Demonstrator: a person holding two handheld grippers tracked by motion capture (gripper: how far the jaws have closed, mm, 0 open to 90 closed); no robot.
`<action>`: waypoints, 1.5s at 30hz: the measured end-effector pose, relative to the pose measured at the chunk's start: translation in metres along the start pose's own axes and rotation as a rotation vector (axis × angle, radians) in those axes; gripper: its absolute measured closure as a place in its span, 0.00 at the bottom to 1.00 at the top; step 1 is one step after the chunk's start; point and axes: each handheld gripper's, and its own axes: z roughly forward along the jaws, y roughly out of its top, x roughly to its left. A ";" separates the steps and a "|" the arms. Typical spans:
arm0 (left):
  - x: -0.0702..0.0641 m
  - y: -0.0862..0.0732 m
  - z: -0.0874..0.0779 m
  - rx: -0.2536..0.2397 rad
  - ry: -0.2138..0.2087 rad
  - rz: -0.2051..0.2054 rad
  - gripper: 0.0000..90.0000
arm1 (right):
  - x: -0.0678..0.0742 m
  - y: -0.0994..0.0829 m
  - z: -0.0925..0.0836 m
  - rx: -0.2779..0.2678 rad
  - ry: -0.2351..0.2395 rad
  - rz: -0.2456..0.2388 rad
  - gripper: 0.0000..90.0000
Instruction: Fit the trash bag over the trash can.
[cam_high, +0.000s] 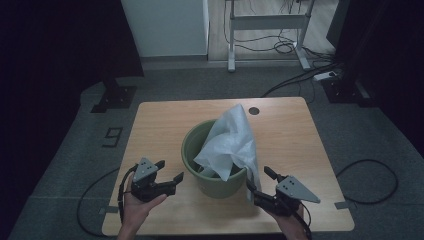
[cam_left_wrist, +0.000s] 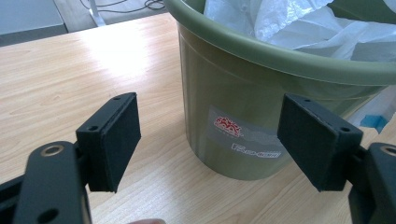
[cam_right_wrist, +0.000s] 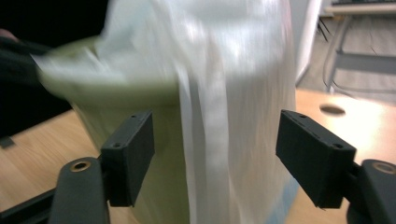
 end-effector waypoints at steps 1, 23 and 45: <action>0.000 0.000 0.001 0.001 -0.001 0.000 0.23 | 0.001 -0.007 0.003 0.016 -0.009 0.004 0.28; 0.006 -0.004 0.001 0.003 0.009 -0.016 0.23 | -0.025 -0.018 0.013 0.001 -0.238 0.002 0.98; -0.002 0.009 -0.010 -0.033 0.004 0.020 0.24 | 0.000 0.141 0.008 -0.272 -0.090 -0.209 0.99</action>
